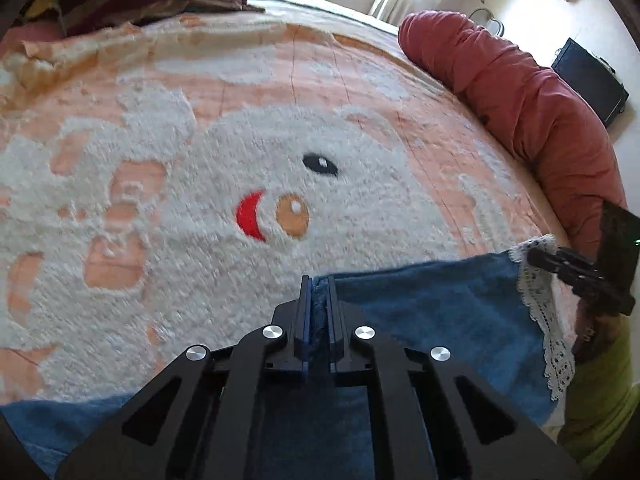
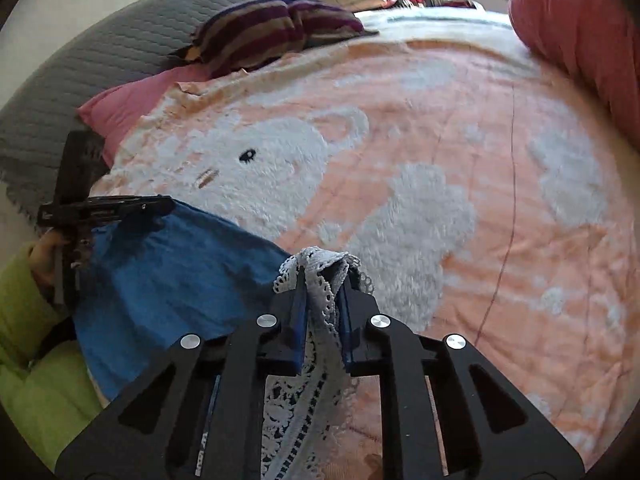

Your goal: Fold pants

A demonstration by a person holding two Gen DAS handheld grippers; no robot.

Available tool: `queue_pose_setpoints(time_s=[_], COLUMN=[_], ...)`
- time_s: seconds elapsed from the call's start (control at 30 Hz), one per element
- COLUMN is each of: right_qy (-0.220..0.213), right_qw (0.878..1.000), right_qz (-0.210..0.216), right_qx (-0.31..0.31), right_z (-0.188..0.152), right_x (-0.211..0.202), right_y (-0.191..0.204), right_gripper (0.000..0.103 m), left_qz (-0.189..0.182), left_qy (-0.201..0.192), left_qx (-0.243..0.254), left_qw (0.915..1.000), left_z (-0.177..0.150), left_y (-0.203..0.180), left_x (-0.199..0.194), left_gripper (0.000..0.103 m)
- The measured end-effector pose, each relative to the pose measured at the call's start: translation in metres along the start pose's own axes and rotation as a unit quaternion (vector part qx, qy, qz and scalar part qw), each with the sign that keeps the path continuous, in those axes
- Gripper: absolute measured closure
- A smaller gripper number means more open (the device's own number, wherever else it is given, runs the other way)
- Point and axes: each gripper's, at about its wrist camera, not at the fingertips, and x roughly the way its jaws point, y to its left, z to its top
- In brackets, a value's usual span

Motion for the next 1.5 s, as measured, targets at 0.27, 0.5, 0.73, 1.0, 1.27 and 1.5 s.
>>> queue_pose_setpoints(time_s=[0.27,0.5,0.73,1.0,1.27,1.5], right_qy=[0.000,0.044,0.013,-0.017,-0.019,0.026], right_qw=[1.000,0.999,0.998,0.998,0.995,0.993], right_qz=[-0.017,-0.029,-0.055,-0.067,-0.055,-0.043], right_qx=[-0.017,-0.004,0.021,-0.006,-0.085,-0.106], right_z=[0.032,0.022,0.021,-0.012,-0.037,-0.052], right_x=[0.018,0.055,0.022,-0.037,-0.052,-0.016], right_y=[-0.017,-0.031,-0.033,0.000,0.070,0.109], right_gripper=[0.096,0.092,0.068,0.059,0.049,0.042], left_qz=[0.034,0.047,0.052,0.058,0.139,0.143], left_qy=[-0.012,0.001,-0.028,-0.080,-0.068,-0.023], left_qx=[0.008,0.009,-0.010,-0.019,-0.013,-0.064], left_qw=[0.9993,0.9988,0.9982,0.9949,0.9878,0.9873], left_z=[0.018,0.005,-0.006,-0.049,-0.105,-0.127], left_y=[0.000,0.012,0.027,0.038,0.044,0.074], left_x=[0.005,0.024,-0.011,-0.087,-0.123,-0.116], left_gripper=[0.098,0.092,0.060,0.046,0.033,0.019])
